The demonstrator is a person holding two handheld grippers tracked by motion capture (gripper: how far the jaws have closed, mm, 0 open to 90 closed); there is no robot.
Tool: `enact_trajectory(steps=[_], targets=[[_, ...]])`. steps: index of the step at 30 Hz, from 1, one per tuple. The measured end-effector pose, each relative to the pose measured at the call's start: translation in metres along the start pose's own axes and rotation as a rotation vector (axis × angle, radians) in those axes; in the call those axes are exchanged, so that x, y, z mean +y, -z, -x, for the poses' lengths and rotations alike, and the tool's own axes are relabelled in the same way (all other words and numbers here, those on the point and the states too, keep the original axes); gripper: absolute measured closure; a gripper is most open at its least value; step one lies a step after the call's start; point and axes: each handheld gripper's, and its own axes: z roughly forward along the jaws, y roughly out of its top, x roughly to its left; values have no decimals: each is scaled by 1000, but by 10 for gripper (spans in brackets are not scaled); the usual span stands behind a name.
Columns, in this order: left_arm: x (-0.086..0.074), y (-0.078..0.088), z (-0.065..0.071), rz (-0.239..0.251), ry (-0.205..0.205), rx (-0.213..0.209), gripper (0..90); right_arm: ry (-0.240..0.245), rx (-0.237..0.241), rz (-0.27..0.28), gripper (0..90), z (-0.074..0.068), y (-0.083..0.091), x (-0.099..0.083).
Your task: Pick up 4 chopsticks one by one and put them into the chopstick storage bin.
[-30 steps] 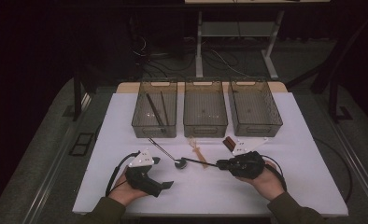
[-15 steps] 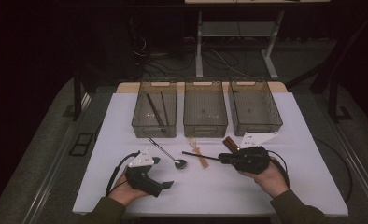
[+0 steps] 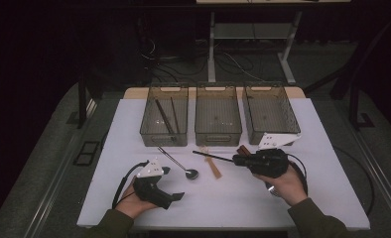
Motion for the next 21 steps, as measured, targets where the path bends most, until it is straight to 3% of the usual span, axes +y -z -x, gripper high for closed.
enact_trajectory(steps=[21], targets=[[0,1,-3,9,-6,2,0,-24,-32,88,855,15,-7,33]])
